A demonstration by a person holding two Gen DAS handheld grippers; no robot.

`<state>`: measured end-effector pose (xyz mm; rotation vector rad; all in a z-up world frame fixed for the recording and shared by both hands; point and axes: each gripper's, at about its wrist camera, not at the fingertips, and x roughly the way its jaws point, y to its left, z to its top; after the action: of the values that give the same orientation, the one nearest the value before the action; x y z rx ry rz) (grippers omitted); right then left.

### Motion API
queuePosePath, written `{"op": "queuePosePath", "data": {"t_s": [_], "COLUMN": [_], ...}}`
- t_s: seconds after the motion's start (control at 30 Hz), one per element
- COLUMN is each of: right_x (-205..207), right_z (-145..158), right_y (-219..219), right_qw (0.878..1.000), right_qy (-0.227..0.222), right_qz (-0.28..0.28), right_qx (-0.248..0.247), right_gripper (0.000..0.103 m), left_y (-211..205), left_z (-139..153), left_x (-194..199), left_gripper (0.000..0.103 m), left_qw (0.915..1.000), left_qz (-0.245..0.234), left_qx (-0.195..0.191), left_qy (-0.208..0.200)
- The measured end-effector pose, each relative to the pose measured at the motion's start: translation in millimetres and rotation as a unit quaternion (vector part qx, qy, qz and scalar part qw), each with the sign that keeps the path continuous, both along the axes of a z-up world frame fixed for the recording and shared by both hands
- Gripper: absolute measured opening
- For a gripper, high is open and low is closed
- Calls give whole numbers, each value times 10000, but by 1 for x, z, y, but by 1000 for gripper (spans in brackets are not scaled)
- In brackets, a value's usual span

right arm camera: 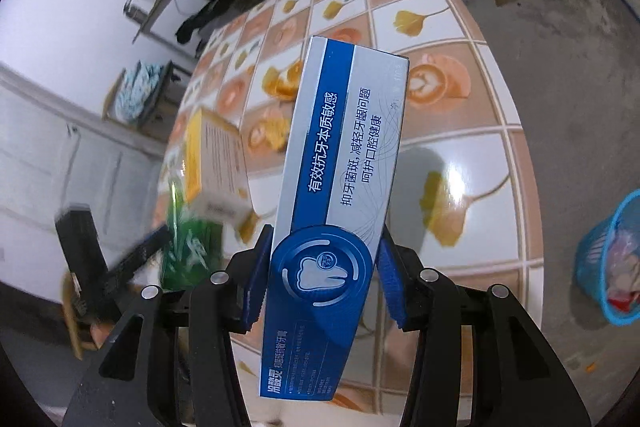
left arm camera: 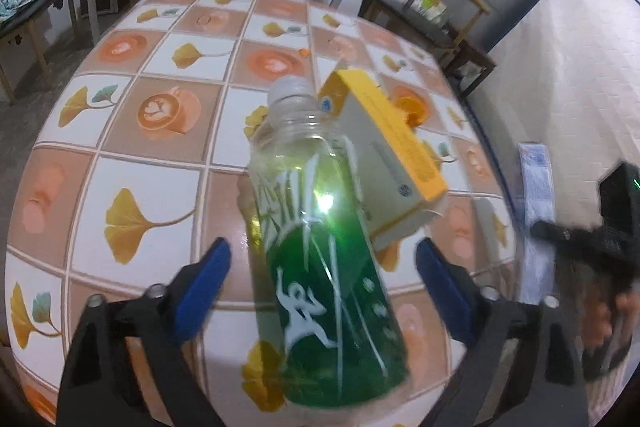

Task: Collect trash
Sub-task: 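Grasp the blue toothpaste box with the right tool while the left tool grasps the green bottle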

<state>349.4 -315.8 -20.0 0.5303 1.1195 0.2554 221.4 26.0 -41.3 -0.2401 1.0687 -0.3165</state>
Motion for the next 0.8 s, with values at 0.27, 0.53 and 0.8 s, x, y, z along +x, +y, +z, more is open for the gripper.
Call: {"op": "queuePosePath", "data": {"t_s": [0.27, 0.53, 0.8], "right_x": [-9, -23, -30], "right_z": [-5, -8, -21], "right_y": [21, 28, 40], "right_qw": [9979, 9954, 9918], "right_qy": [-185, -233, -103], "right_qz": [350, 521, 663], "right_qx": [-509, -773, -1087], "right_gripper": [46, 46, 46], "left_y": [10, 29, 24], "left_z": [-7, -2, 0], "left_x": [-1, -52, -69], "left_gripper": [58, 57, 60], "left_qw": [9993, 9989, 9974], "left_qz": [95, 288, 155], "left_qx": [-161, -12, 549], "left_qy": [315, 374, 433]}}
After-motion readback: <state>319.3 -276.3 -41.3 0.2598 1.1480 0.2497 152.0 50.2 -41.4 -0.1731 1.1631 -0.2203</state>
